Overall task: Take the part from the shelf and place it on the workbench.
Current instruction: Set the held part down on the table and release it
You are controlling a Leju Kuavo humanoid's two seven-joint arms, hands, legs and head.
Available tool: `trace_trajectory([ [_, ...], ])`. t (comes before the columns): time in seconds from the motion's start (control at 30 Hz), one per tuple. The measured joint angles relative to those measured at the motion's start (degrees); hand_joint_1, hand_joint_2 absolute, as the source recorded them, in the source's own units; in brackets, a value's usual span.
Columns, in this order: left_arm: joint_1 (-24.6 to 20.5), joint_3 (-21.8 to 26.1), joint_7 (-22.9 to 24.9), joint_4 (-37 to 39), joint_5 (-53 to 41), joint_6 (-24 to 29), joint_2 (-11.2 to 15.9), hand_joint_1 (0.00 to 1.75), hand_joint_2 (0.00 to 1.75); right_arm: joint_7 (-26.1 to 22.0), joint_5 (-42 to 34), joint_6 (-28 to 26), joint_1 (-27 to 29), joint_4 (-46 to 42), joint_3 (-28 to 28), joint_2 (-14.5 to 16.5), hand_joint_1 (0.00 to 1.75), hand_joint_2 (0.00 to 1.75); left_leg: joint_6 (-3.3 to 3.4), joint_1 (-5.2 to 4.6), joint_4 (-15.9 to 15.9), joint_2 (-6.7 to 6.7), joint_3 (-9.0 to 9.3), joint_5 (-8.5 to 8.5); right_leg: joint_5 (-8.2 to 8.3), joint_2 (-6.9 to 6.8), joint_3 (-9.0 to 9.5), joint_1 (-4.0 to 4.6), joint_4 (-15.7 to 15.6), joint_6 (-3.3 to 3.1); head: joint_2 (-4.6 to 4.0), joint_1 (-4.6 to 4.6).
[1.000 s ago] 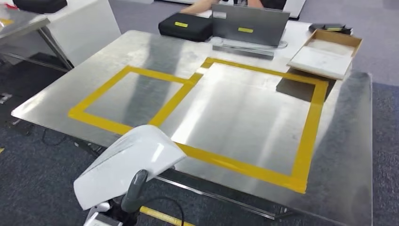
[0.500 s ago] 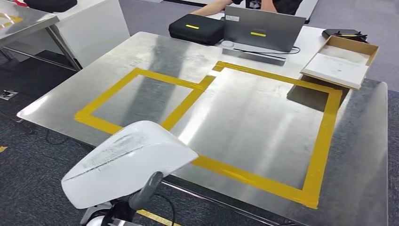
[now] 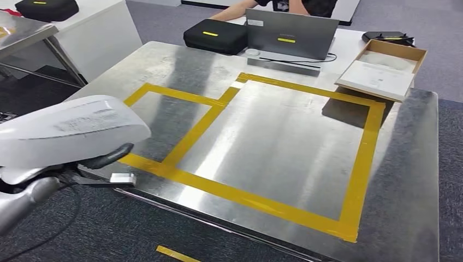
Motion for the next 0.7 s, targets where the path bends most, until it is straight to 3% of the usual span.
trace_trajectory([
  [0.13, -3.3, 1.6, 0.5, 6.1, 0.3, -2.4, 5.3, 1.75, 0.00, -0.4, 0.1, 0.3, 0.2, 0.0, 0.0, -0.6, 0.00, 0.00, 1.05, 0.12, -0.6, -0.10, 0.11, 0.77, -0.99, 0.00, -0.85, 0.09, 1.0, 1.11, 0.00, 0.05],
  [0.17, -3.9, 1.9, 1.0, 7.8, 0.5, -3.3, 6.5, 1.75, 0.00, -0.6, 0.1, 0.4, 0.2, 0.0, 0.0, -0.7, 0.00, 0.00, 1.25, 0.27, -0.8, -0.03, 0.18, 0.86, -2.23, -0.02, -1.87, 0.08, 3.0, 1.37, 0.00, 0.13],
  [0.27, -6.3, 2.8, 1.0, 14.3, 1.3, -5.5, 10.4, 1.75, 0.00, -1.1, 0.1, 0.7, 0.2, 0.0, 0.0, -1.2, 0.00, 0.00, 1.52, 0.37, -0.8, 0.30, 0.21, 0.76, -6.87, -0.08, -7.30, -0.09, 13.8, 1.84, 0.00, 0.28],
  [0.3, -7.2, 3.0, 0.8, 16.7, 1.7, -6.3, 11.7, 1.75, 0.00, -1.2, 0.1, 0.8, 0.3, 0.0, 0.0, -1.3, 0.00, 0.00, 1.56, 0.36, -0.8, 0.35, 0.25, 0.69, -7.20, -0.09, -8.49, -0.11, 16.0, 1.84, 0.00, 0.27],
  [0.33, -7.9, 3.2, 0.6, 19.0, 2.1, -7.1, 12.9, 1.75, 0.00, -1.3, 0.1, 1.0, 0.4, 0.0, 0.0, -1.5, 0.00, 0.00, 1.58, 0.34, -0.8, 0.35, 0.33, 0.60, -6.50, -0.09, -8.69, -0.11, 16.1, 1.75, 0.00, 0.28],
  [0.37, -8.5, 3.4, 0.4, 21.3, 2.6, -7.8, 14.0, 1.75, 0.00, -1.4, 0.1, 1.1, 0.5, 0.0, 0.0, -1.6, 0.00, 0.00, 1.56, 0.32, -0.8, 0.34, 0.45, 0.49, -4.84, -0.08, -7.76, -0.08, 13.9, 1.55, 0.00, 0.27],
  [0.43, -9.5, 3.9, 0.0, 24.9, 3.3, -8.6, 15.5, 1.75, 0.00, -1.5, 0.2, 1.3, 0.5, 0.0, 0.0, -1.9, 0.00, 0.00, 1.38, 0.22, -0.8, 0.26, 0.71, 0.23, -1.16, 0.07, -4.00, 0.06, 6.2, 0.86, 0.00, 0.25],
  [0.5, -10.5, 4.0, -0.5, 28.1, 3.6, -9.5, 16.4, 1.75, 0.00, -1.5, 0.3, 1.5, 0.4, 0.0, 0.0, -2.2, 0.00, 0.00, 0.98, 0.14, -0.7, 0.02, 0.73, 0.05, 0.08, 0.22, -1.04, 0.26, 0.7, 0.30, 0.00, 0.23],
  [0.63, -11.7, 2.8, -1.3, 33.0, 2.6, -12.3, 16.6, 1.75, 0.00, -1.4, 0.9, 1.9, 0.2, 0.0, 0.0, -2.5, 0.00, 0.00, -0.28, 0.47, -0.3, -0.13, 0.57, -0.43, 0.16, 0.16, 0.22, 0.17, -1.0, -0.31, 0.00, 0.11],
  [0.7, -12.6, 1.8, -1.3, 34.6, 1.9, -12.9, 16.3, 1.75, 0.00, -1.4, 1.0, 2.1, -0.1, 0.0, 0.0, -2.5, 0.00, 0.00, -0.82, 0.66, 4.0, -0.10, -1.25, -2.90, 0.37, 0.02, 0.75, -0.10, -1.7, -0.72, 0.00, -0.09],
])
